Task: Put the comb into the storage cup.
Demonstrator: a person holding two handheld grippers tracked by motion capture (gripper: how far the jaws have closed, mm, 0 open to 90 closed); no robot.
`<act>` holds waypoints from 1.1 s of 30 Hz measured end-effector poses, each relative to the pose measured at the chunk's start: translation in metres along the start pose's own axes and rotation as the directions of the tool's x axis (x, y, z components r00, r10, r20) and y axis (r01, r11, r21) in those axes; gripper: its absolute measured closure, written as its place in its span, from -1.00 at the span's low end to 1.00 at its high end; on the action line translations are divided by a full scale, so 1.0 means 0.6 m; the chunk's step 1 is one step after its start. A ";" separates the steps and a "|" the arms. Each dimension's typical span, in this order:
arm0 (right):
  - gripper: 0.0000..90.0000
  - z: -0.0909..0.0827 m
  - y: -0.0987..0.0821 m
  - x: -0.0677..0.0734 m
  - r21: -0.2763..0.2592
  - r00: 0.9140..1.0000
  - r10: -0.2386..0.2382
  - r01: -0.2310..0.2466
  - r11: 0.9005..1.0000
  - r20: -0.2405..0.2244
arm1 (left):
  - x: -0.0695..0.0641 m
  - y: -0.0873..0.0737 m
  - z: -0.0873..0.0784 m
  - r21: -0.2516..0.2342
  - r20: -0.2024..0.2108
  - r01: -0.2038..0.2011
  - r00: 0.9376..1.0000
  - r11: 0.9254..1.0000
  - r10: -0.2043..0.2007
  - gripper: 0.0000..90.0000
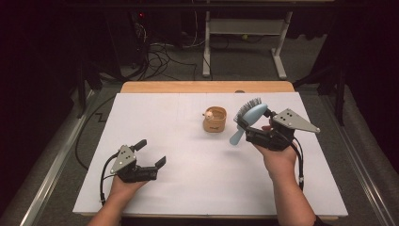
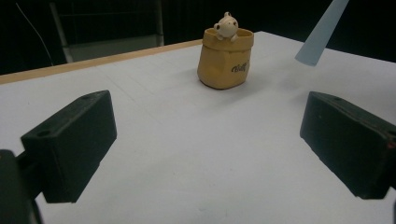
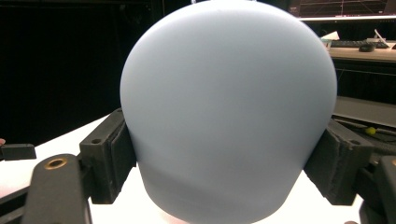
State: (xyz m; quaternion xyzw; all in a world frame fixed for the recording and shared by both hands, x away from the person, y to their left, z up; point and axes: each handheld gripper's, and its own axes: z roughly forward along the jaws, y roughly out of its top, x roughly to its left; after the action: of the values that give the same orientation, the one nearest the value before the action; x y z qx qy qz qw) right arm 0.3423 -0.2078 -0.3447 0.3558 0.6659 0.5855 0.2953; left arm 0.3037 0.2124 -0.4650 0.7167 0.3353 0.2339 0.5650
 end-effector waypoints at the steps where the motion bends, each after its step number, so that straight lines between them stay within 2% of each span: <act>1: -0.54 0.001 0.001 0.001 0.002 1.000 0.003 -0.003 1.000 0.000 | 0.000 0.000 0.000 -0.001 -0.001 0.004 1.000 1.000 -0.004 -0.90; 5: -0.54 0.005 0.006 0.002 -0.002 1.000 -0.009 0.009 1.000 0.003 | 0.001 0.000 0.000 -0.002 -0.007 0.005 1.000 1.000 -0.005 -0.93; 14: -0.54 0.009 0.015 -0.001 -0.006 1.000 -0.004 0.004 1.000 0.009 | 0.000 0.000 0.001 -0.008 -0.003 0.005 1.000 1.000 -0.005 -0.98; 18: -0.54 0.010 0.020 -0.002 -0.007 1.000 -0.016 0.016 1.000 0.016 | 0.000 -0.001 0.002 -0.003 -0.004 0.002 1.000 1.000 -0.002 -0.99; 33: -0.54 0.016 0.043 -0.003 -0.039 1.000 -0.015 0.016 0.999 0.024 | -0.001 -0.001 0.002 0.005 -0.002 -0.004 1.000 1.000 0.004 -0.99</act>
State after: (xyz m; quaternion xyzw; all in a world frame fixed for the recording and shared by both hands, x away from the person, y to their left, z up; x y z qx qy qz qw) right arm 0.3548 -0.2023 -0.3203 0.3518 0.6535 0.5919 0.3144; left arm 0.3040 0.2113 -0.4657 0.7186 0.3349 0.2347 0.5625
